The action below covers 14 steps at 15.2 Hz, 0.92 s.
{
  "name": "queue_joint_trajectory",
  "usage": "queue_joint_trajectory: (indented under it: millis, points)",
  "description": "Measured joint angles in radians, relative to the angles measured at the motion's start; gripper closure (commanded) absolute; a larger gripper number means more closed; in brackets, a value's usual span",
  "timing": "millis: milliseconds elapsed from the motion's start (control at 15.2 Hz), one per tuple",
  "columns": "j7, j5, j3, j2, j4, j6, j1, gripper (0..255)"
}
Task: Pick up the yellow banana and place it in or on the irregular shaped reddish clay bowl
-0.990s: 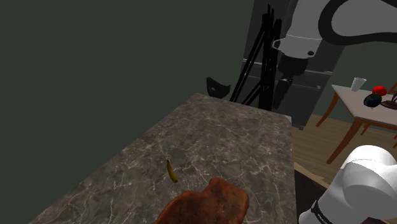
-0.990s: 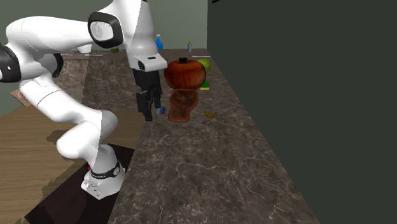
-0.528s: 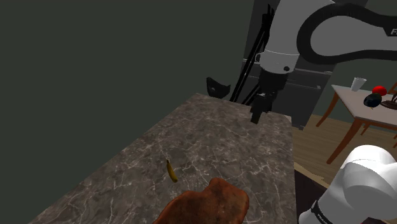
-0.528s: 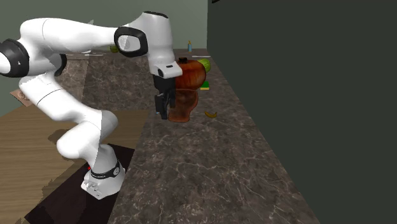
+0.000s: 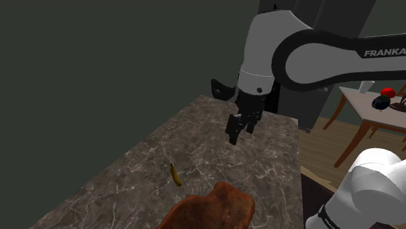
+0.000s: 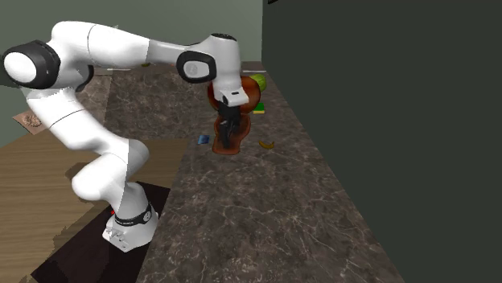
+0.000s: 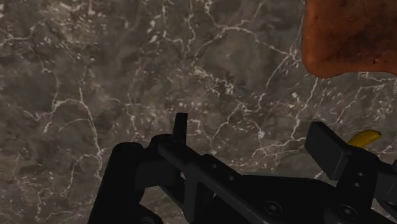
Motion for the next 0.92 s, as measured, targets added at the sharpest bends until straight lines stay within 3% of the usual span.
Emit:
queue_joint_trajectory:
  millis: [528, 924]
  points:
    - [0.247, 0.011, 0.167, 0.253, 0.127, 0.143, -0.026, 0]
    - [0.470, -0.077, 0.282, 0.494, 0.262, 0.246, -0.037, 0]
